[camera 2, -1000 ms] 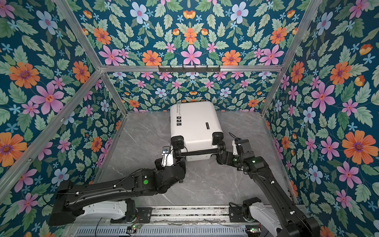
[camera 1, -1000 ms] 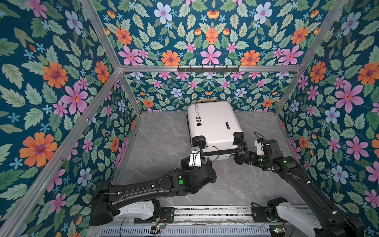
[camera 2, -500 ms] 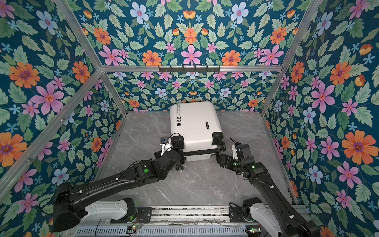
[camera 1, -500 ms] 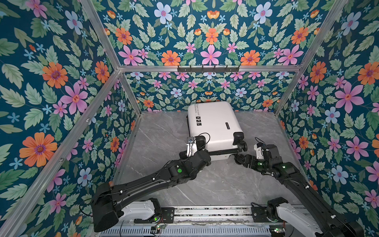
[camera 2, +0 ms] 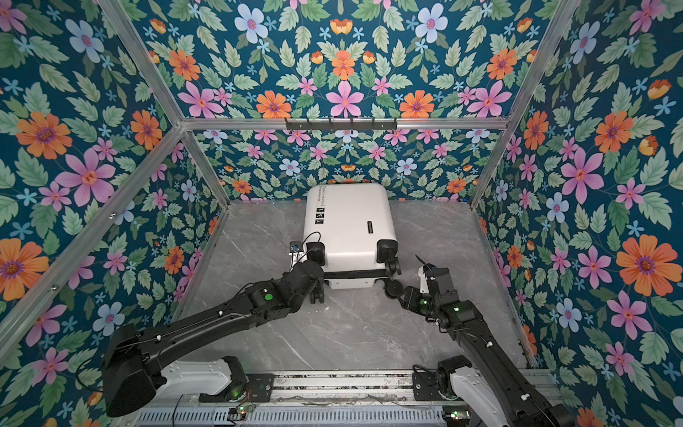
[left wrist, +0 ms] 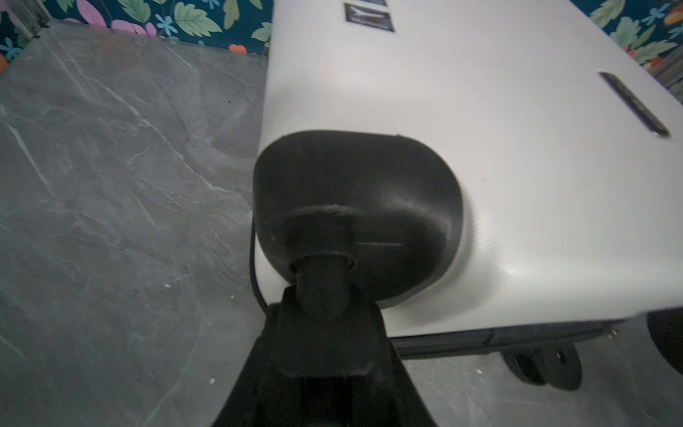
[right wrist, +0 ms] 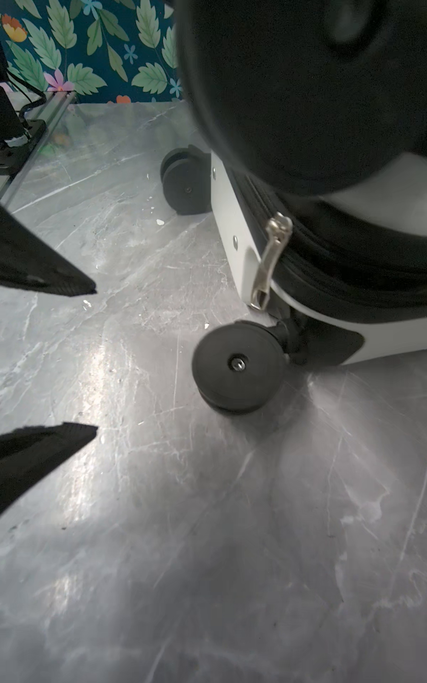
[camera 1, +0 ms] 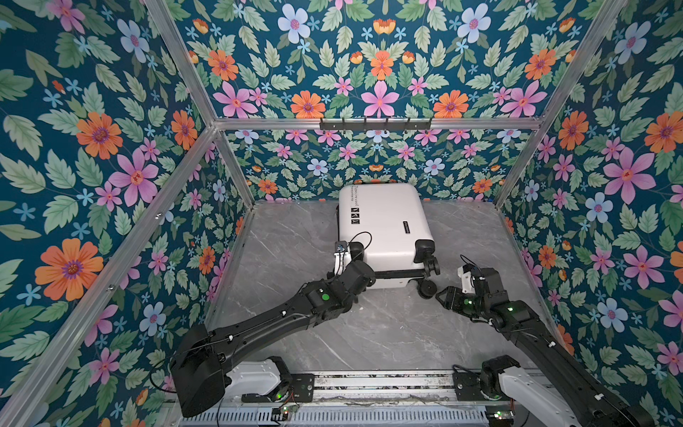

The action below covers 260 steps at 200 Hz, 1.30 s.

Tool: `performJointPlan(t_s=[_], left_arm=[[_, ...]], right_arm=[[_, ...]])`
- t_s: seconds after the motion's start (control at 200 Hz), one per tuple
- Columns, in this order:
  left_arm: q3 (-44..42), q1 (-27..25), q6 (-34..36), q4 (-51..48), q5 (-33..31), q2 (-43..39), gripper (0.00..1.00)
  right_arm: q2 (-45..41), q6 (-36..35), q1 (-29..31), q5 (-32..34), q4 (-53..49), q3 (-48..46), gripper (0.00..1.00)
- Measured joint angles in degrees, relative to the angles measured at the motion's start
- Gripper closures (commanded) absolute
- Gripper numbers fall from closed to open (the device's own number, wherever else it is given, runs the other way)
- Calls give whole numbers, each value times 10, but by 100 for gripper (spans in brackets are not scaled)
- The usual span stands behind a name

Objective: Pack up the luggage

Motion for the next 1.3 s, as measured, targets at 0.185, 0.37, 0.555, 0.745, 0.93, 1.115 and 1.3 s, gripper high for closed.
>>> performJointPlan(t_s=[0.185, 0.37, 0.555, 0.745, 0.93, 1.115, 1.3], left_arm=[[-17, 46, 18, -5, 42, -35, 100], [-33, 122, 64, -8, 92, -67, 100], [-41, 193, 106, -6, 144, -83, 100], [-45, 229, 129, 9, 172, -81, 100], [-37, 261, 151, 11, 201, -76, 100], [-33, 274, 165, 10, 217, -72, 100], [-42, 275, 165, 19, 220, -75, 100]], right_arm=[[5, 21, 1, -37, 94, -51, 54], [37, 27, 85, -40, 216, -78, 56], [73, 68, 146, 1, 349, -111, 56], [140, 84, 189, 28, 405, -65, 17], [191, 83, 227, 64, 416, -30, 1], [206, 82, 243, 95, 427, -27, 8], [198, 81, 245, 99, 450, -45, 43]])
